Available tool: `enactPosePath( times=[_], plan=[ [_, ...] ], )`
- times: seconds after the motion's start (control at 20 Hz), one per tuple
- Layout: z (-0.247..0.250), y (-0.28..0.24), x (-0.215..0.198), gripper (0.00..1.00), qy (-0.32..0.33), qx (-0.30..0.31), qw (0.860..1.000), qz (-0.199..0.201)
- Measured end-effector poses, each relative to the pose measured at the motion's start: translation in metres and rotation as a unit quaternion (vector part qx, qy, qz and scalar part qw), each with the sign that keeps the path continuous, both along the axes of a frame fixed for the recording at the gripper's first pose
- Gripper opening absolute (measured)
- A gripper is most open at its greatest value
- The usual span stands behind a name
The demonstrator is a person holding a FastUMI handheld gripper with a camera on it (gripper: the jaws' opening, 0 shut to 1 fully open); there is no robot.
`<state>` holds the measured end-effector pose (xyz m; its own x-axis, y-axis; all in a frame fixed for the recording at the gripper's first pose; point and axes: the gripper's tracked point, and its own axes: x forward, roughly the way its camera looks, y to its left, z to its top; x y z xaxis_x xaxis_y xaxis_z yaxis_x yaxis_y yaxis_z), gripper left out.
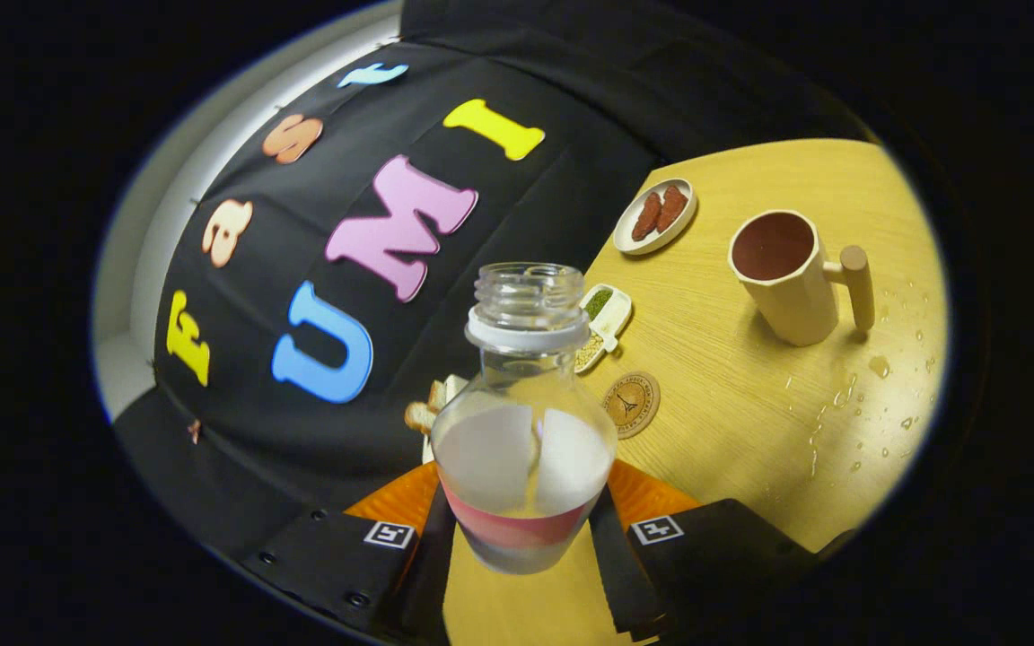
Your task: Take the bottle from table, then pour the juice into the cup, finally place the bottle on the coaster
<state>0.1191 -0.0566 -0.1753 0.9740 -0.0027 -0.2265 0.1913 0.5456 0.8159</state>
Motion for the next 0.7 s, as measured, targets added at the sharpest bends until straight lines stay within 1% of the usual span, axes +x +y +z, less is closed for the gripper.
enactPosePath(
  times=[0.05, 0.15, 0.25, 0.3, 0.5, 0.7],
  plan=[
    [-0.01, 0.008, -0.005, 0.72, 0.008, -0.029, 0.999, 0.015],
    [-0.023, 0.018, -0.015, 0.72, 0.012, -0.072, 0.997, 0.03],
    [-0.027, 0.023, -0.026, 0.72, 0.01, -0.126, 0.991, 0.038],
    [-0.027, 0.022, -0.03, 0.72, 0.01, -0.162, 0.986, 0.037],
    [-0.015, 0.018, -0.027, 0.72, 0.006, -0.297, 0.954, 0.04],
    [0.01, 0.023, 0.002, 0.72, -0.011, -0.398, 0.915, 0.06]
  ],
)
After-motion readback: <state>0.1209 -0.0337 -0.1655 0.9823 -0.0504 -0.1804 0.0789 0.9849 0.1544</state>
